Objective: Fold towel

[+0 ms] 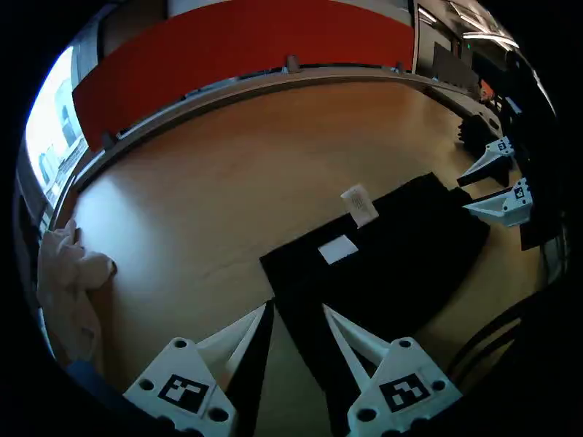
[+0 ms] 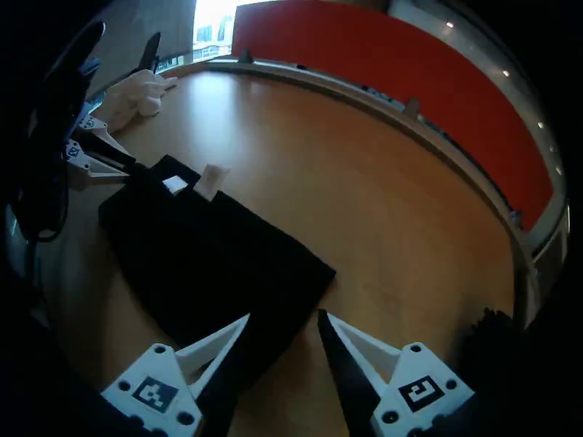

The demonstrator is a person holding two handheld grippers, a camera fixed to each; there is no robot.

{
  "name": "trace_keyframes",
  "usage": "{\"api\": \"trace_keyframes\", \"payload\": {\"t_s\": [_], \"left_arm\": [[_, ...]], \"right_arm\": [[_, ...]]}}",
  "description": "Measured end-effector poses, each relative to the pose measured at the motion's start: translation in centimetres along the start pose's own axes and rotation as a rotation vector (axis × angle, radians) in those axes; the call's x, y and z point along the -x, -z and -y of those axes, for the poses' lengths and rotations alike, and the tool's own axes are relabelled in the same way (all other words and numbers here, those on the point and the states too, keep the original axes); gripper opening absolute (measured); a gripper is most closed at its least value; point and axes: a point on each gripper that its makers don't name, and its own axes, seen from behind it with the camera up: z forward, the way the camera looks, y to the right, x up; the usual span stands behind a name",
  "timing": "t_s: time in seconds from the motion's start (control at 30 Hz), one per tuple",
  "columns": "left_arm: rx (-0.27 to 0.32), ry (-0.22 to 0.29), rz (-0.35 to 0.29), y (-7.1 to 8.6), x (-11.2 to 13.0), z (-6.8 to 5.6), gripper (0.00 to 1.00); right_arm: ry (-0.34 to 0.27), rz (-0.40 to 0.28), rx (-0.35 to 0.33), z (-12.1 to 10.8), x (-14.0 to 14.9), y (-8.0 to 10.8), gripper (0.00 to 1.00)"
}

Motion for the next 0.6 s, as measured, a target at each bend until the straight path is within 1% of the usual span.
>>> {"api": "trace_keyframes", "payload": {"t_s": [0.07,0.2,0.33,0.47,0.6], "left_arm": [[-0.006,0.002,-0.001,0.0,-0.2,0.2,0.39],[-0.018,-0.001,-0.008,-0.1,-0.7,0.7,0.59],[-0.030,-0.018,-0.013,-0.1,-1.2,1.1,0.65],[-0.044,-0.020,-0.015,-0.1,-1.5,1.6,0.75],[-0.043,-0.007,-0.015,-0.1,-1.8,1.7,0.76]], "right_arm": [[-0.005,-0.003,0.007,-0.3,-0.2,-0.1,0.65],[-0.016,-0.010,0.026,-1.1,-0.7,-0.1,0.66],[-0.024,-0.019,0.040,-1.6,-1.1,-0.1,0.71],[-0.028,-0.025,0.054,-2.1,-1.5,0.0,0.74],[-0.025,-0.031,0.068,-2.5,-1.8,0.0,0.74]]}}
